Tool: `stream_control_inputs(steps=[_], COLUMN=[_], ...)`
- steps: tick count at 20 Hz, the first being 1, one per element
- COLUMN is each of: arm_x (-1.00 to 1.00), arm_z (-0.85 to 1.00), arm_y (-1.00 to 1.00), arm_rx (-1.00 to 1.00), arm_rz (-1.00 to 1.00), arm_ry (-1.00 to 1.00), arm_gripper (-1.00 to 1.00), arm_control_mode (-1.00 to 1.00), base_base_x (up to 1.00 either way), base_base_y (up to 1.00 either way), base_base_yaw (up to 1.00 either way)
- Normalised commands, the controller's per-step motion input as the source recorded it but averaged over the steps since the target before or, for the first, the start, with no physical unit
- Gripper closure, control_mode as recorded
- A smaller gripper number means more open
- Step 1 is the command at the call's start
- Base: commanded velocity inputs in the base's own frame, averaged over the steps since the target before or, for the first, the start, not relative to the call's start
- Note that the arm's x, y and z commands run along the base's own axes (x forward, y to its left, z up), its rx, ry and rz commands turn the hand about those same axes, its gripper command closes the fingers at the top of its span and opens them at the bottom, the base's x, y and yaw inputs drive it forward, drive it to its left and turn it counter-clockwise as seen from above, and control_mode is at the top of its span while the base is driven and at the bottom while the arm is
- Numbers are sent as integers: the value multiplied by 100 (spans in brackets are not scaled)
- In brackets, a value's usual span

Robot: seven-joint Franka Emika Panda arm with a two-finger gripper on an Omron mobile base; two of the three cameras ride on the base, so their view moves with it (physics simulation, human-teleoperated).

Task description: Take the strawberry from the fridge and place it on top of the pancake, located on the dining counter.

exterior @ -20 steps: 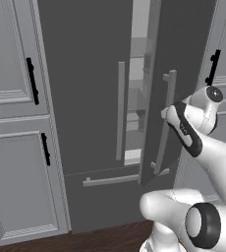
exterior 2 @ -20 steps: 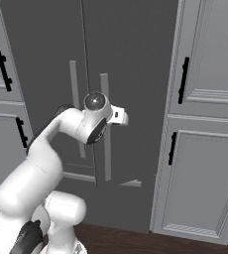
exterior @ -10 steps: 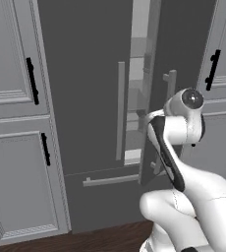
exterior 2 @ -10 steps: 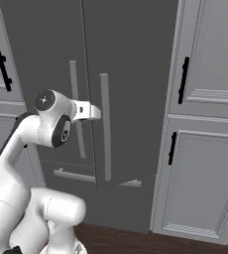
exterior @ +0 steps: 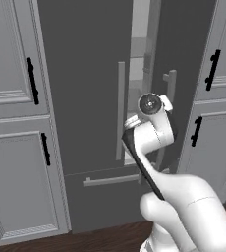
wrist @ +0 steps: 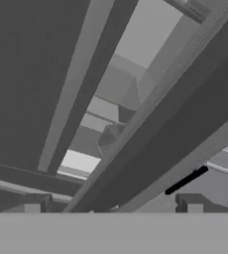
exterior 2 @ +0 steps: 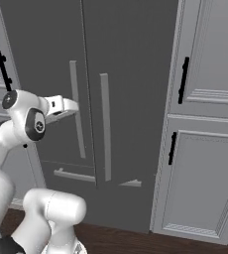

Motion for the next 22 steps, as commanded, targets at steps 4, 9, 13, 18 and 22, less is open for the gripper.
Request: stream_control_inputs(steps=[4,9,13,18,22], arm_x=[45,48,46,22,-17], arm_z=[-5,-1,-12,-34,-11], arm_y=[0,-31,-21,23,12], arm_rx=[-12,-8,-10,-21,-20], arm_rz=[5,17,12,5,1], arm_ry=[2,0,2,1,-2], arm_gripper=[-100,-100,-100,-100,-100], arm_control_mode=[-100,-100,-100,-100,-100], base_base_x=[0,0,0,0,0], base_base_y=[0,0,0,0,0], base_base_yaw=[0,0,0,0,0])
